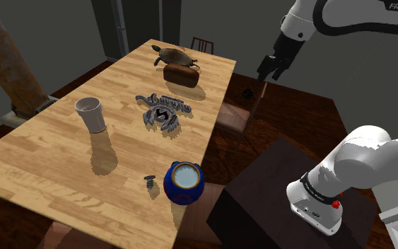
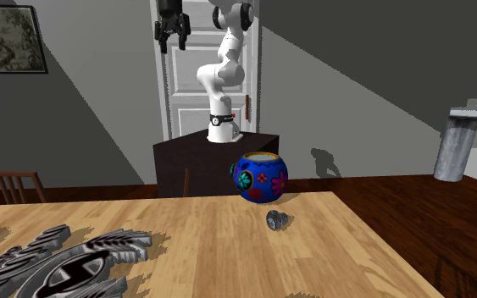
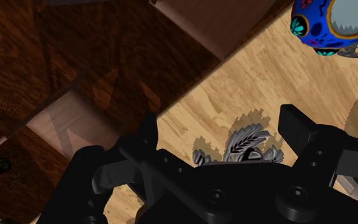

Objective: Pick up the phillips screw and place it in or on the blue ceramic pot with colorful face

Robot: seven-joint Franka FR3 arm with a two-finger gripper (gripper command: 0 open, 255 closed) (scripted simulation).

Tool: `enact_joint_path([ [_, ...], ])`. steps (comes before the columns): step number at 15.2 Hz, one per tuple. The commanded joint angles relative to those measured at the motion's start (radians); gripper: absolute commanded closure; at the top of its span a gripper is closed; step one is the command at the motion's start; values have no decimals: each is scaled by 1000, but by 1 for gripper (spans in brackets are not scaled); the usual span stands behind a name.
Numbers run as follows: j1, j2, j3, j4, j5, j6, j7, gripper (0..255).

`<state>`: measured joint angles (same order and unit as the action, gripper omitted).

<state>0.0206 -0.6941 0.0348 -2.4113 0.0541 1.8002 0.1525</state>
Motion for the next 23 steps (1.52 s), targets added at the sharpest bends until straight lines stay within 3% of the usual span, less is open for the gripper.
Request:
enact_joint_path([
  [1,16,32,34,-18,17,49,31,0],
  [14,88,362,229,-32,58,376,216,0],
  [23,120,681,340,79,-43,558,396,0],
])
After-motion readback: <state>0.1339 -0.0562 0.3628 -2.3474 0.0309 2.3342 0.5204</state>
